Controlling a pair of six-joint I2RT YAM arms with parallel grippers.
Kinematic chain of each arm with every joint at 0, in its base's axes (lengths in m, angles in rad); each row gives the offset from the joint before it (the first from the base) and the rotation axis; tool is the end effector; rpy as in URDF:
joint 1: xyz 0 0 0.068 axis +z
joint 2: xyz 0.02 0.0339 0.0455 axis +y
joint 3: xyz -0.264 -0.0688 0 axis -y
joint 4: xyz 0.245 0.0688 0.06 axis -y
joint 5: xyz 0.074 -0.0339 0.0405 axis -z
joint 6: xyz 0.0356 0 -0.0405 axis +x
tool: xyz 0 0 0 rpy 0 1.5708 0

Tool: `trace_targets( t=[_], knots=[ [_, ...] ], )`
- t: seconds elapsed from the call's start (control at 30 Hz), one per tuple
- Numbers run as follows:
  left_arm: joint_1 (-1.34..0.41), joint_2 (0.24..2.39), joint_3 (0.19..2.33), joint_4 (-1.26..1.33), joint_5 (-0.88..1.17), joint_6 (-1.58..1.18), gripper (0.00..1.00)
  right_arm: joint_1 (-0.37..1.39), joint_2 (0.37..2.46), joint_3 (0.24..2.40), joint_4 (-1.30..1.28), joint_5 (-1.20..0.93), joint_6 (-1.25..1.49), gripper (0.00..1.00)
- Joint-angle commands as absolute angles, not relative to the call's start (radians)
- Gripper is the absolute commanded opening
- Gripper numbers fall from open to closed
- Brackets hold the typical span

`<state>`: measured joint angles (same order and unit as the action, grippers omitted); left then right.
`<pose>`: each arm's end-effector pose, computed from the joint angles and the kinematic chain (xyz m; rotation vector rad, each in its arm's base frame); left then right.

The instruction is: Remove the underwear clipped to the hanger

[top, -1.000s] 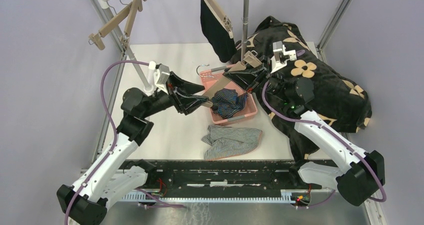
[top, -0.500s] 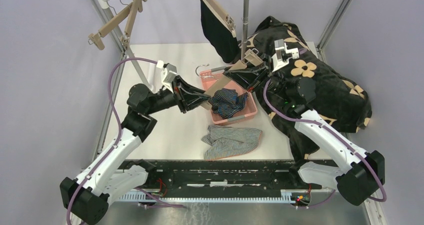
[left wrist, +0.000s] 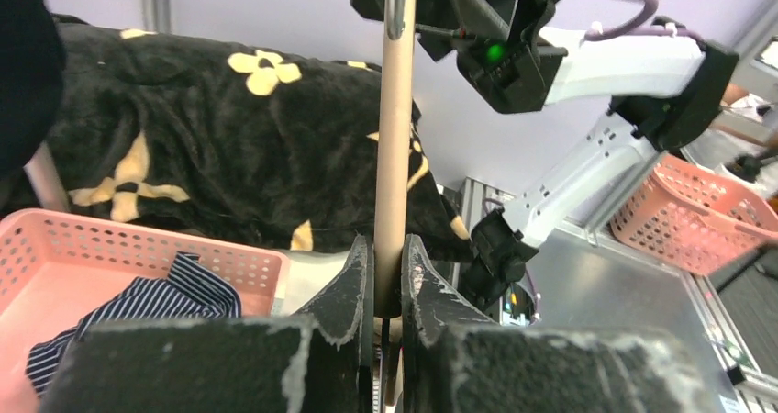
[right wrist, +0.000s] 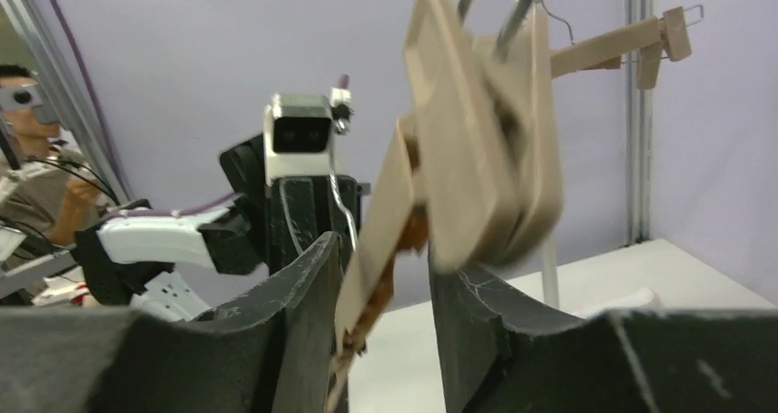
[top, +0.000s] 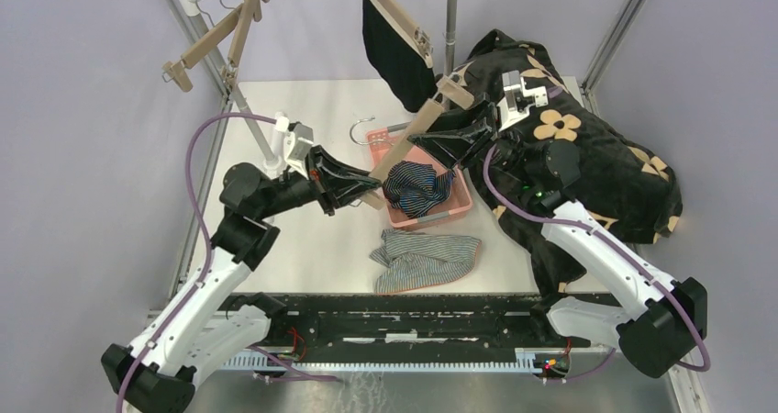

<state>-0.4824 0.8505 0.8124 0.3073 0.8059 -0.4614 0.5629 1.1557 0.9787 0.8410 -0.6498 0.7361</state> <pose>0.1547 -0.1100 0.3888 0.7542 1.3147 -1.2917 0.1964 0.1494 0.4341 -0.5810 1.0188 1.4562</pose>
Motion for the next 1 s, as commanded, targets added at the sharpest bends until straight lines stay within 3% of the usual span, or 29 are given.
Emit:
trace_targets(
  t=[0.0,0.1,0.33,0.6,0.97],
  knots=[
    [-0.481,0.755,0.925,0.185,0.613,-0.472,0.03,0.562,1.11,0.988,0.753,-0.628,0.617,0.51],
    [-0.481,0.705,1.033,-0.04,0.431,-0.391,0.03,0.566,1.073,0.979,0.607,-0.582,0.516,0.56],
    [-0.48,0.719,1.279,-0.43,0.028,-0.299,0.03,0.63,1.0,0.95,0.258,-0.42,0.336,0.54],
    [-0.482,0.884,1.472,-0.61,-0.213,-0.252,0.03,0.871,1.023,1.014,-0.178,0.118,0.123,0.5],
    [-0.48,1.246,1.882,-1.073,-0.454,-0.246,0.03,1.06,1.112,0.941,-0.437,0.404,0.188,0.52]
  ],
)
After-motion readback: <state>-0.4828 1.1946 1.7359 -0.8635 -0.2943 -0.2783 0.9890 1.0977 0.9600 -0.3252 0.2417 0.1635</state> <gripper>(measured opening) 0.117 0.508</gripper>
